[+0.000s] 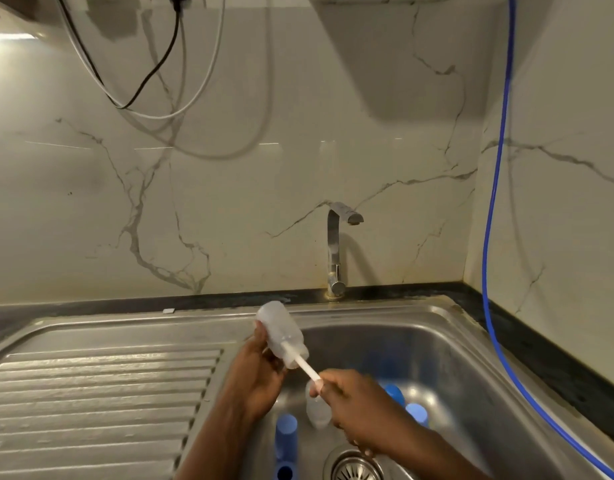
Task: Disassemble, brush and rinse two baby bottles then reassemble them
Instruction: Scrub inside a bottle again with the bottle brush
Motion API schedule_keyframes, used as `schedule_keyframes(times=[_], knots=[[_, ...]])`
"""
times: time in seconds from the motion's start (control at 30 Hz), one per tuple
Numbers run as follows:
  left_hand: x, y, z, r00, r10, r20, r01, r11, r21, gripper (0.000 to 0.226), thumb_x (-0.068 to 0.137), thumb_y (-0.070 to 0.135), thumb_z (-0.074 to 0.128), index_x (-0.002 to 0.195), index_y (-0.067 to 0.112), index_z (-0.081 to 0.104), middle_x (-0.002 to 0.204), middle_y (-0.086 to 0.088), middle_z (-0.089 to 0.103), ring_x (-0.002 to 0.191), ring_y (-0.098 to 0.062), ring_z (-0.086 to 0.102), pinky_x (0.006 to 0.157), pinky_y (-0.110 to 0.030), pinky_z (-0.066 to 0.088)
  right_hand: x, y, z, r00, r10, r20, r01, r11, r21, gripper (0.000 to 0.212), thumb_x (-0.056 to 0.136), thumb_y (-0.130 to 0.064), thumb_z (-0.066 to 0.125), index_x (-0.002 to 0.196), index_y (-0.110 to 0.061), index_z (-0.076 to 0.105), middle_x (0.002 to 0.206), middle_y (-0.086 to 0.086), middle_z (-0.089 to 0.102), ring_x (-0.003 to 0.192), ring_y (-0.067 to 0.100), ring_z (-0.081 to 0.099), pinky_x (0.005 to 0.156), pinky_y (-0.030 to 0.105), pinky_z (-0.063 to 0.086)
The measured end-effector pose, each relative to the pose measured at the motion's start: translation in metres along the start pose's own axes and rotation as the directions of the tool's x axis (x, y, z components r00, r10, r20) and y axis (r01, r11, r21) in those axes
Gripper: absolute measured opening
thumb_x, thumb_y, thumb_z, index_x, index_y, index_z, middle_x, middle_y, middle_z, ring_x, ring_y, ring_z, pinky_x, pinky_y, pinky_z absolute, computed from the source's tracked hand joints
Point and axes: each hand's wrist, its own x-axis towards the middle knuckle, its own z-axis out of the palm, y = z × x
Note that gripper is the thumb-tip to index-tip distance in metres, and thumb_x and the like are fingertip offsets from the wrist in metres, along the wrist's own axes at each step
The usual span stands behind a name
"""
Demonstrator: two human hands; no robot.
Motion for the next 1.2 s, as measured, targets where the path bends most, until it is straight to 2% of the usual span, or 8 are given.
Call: schedule_keyframes(times=[0.23, 0.43, 0.57, 0.7, 0.77, 0.9, 1.03, 1.2], knots=[[0.001, -0.003, 0.005, 0.995, -0.091, 0.033, 0.09, 0.995, 0.03, 0.084, 0.088, 0.064, 0.041, 0.126, -0.01, 0.052, 0.106, -0.028, 0.068, 0.092, -0.038, 0.068, 0.079, -0.049, 0.057, 0.011, 0.019, 0.013, 0.989, -0.116, -0.093, 0.08, 0.941, -0.328, 0.027, 0.099, -0.038, 0.036, 0.102, -0.02, 0.055, 0.093, 0.003, 0.062, 0.088, 0.026, 0.057, 0.077, 0.037, 0.044], [-0.002, 0.001, 0.002, 0.98, -0.118, 0.159, 0.124, 0.992, -0.027, 0.093, 0.049, 0.052, 0.093, 0.117, -0.002, 0.06, 0.093, -0.016, 0.064, 0.078, -0.025, 0.065, 0.07, -0.037, 0.06, -0.002, -0.007, -0.004, 0.955, 0.059, 0.29, -0.196, 0.86, 0.471, 0.032, 0.105, -0.034, 0.037, 0.111, -0.016, 0.062, 0.057, -0.003, 0.036, 0.037, 0.004, 0.029, 0.035, 0.016, 0.027], [-0.01, 0.008, 0.008, 0.97, -0.122, 0.209, 0.136, 0.989, -0.057, 0.069, 0.083, 0.06, 0.057, 0.119, 0.001, 0.057, 0.093, -0.016, 0.061, 0.078, -0.027, 0.06, 0.074, -0.041, 0.054, -0.01, -0.015, -0.017, 0.894, 0.023, 0.447, -0.337, 0.692, 0.638, 0.033, 0.105, -0.034, 0.037, 0.118, -0.015, 0.061, 0.059, -0.002, 0.031, 0.038, 0.003, 0.025, 0.032, 0.014, 0.024], [-0.003, 0.0, 0.008, 1.0, 0.004, -0.013, -0.004, 0.999, -0.046, 0.057, 0.096, 0.044, 0.05, 0.133, 0.0, 0.048, 0.112, -0.023, 0.062, 0.096, -0.031, 0.063, 0.076, -0.04, 0.06, -0.003, -0.004, -0.001, 1.0, 0.025, -0.01, -0.025, 0.998, 0.055, 0.028, 0.103, -0.034, 0.038, 0.103, -0.02, 0.063, 0.066, -0.002, 0.05, 0.051, 0.015, 0.049, 0.047, 0.025, 0.038], [0.001, -0.002, 0.002, 0.998, -0.014, -0.064, 0.009, 0.996, -0.083, 0.057, 0.101, 0.038, 0.045, 0.139, -0.004, 0.043, 0.118, -0.029, 0.061, 0.098, -0.035, 0.065, 0.066, -0.039, 0.062, 0.002, 0.006, 0.009, 0.988, -0.084, -0.128, 0.047, 0.961, -0.272, 0.025, 0.101, -0.037, 0.037, 0.094, -0.021, 0.054, 0.087, 0.004, 0.061, 0.079, 0.025, 0.055, 0.066, 0.032, 0.04], [-0.001, -0.001, 0.003, 0.997, -0.081, 0.0, 0.081, 0.996, -0.043, 0.078, 0.092, 0.057, 0.043, 0.138, -0.006, 0.043, 0.122, -0.029, 0.062, 0.102, -0.039, 0.064, 0.081, -0.049, 0.059, 0.007, 0.015, 0.017, 0.989, -0.081, -0.122, 0.04, 0.951, -0.308, 0.027, 0.1, -0.038, 0.036, 0.099, -0.019, 0.055, 0.097, 0.007, 0.062, 0.09, 0.028, 0.056, 0.073, 0.034, 0.039], [0.0, -0.005, 0.005, 1.0, -0.015, -0.015, 0.015, 1.0, -0.021, 0.069, 0.08, 0.047, 0.061, 0.128, -0.002, 0.05, 0.098, -0.018, 0.064, 0.085, -0.026, 0.063, 0.073, -0.037, 0.061, 0.0, 0.004, 0.013, 0.999, 0.002, 0.051, -0.006, 0.997, 0.074, 0.029, 0.101, -0.032, 0.039, 0.104, -0.017, 0.064, 0.07, -0.001, 0.049, 0.051, 0.012, 0.047, 0.048, 0.024, 0.039], [-0.002, 0.007, 0.0, 0.985, -0.086, 0.147, 0.105, 0.986, -0.126, 0.07, 0.085, 0.055, 0.059, 0.128, 0.0, 0.051, 0.093, -0.016, 0.061, 0.074, -0.024, 0.061, 0.066, -0.034, 0.06, -0.01, -0.013, -0.009, 0.895, 0.043, 0.444, -0.328, 0.737, 0.591, 0.036, 0.105, -0.034, 0.037, 0.122, -0.011, 0.059, 0.058, -0.002, 0.031, 0.038, 0.003, 0.026, 0.033, 0.014, 0.025]])
